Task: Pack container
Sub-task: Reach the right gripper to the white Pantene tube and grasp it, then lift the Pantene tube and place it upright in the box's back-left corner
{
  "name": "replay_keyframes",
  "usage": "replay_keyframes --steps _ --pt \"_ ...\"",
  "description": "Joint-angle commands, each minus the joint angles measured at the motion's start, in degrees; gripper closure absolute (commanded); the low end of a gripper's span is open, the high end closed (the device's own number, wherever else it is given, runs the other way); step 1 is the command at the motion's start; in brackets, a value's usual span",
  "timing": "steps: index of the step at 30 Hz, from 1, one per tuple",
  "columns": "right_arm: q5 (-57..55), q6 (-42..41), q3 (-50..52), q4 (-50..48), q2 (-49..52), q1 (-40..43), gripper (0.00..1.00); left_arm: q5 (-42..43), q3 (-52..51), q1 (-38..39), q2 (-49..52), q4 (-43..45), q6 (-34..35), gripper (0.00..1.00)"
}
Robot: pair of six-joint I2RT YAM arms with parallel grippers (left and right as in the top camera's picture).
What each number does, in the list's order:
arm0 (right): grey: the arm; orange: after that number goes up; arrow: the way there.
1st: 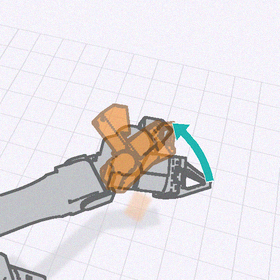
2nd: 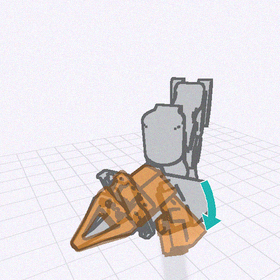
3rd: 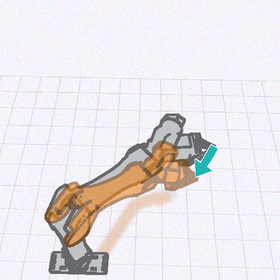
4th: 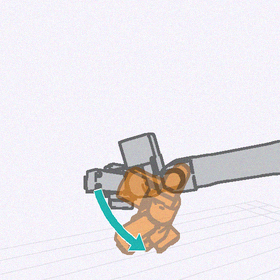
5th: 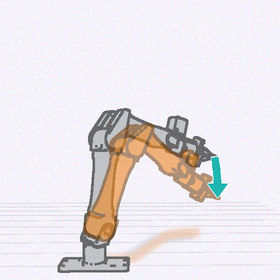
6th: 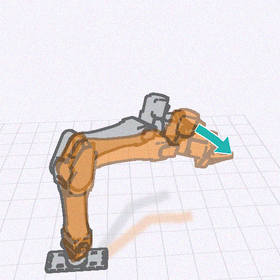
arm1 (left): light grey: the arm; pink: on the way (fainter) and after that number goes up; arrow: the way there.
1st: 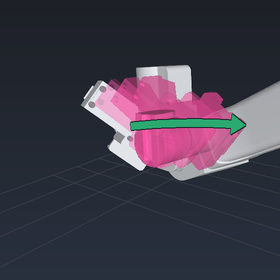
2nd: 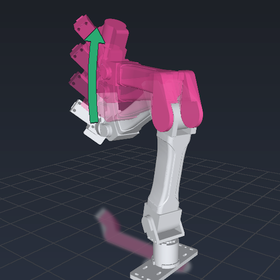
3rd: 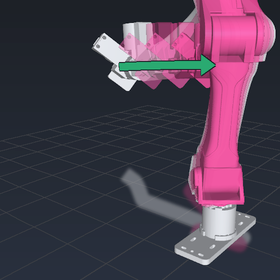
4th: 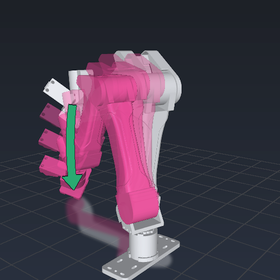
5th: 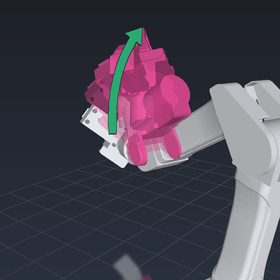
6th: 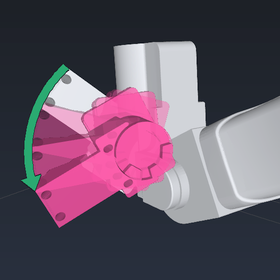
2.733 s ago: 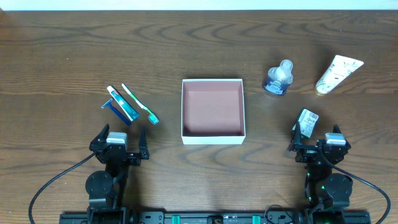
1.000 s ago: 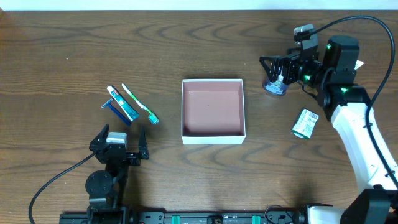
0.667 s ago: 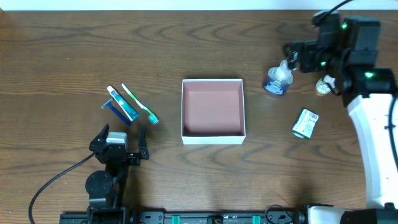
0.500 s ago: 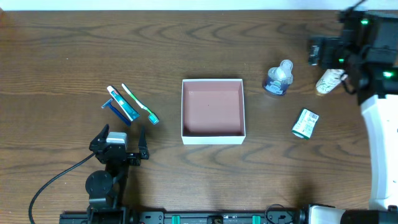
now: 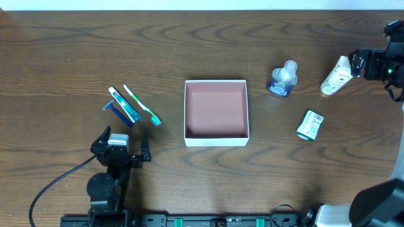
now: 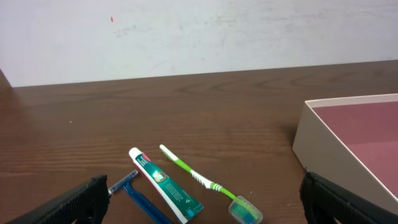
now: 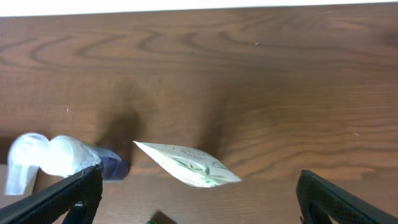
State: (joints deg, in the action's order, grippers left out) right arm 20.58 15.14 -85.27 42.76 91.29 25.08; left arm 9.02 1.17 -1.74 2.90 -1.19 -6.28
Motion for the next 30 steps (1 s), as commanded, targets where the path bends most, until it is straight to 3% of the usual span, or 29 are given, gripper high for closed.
replay_keyframes --steps 1,6,10,21,30 --pt "5.4 4.4 -0.9 -0.1 2.7 0.5 0.01 0.8 -0.9 -0.2 0.0 -2.0 -0.8 0.02" --pt "8.2 5.3 -0.9 -0.5 7.3 0.5 0.02 0.9 -0.9 -0.2 0.0 -2.0 -0.8 0.02" --pt "8.2 5.3 -0.9 -0.5 9.9 0.5 0.11 0.8 -0.9 -0.2 0.0 -2.0 -0.8 0.02" --pt "8.2 5.3 -0.9 -1.5 10.5 0.8 0.54 0.8 -0.9 -0.2 0.0 -2.0 -0.8 0.02" --pt "8.2 3.5 -0.9 -1.8 10.4 0.8 0.77 0.8 -0.9 -0.2 0.0 -2.0 -0.8 0.02"
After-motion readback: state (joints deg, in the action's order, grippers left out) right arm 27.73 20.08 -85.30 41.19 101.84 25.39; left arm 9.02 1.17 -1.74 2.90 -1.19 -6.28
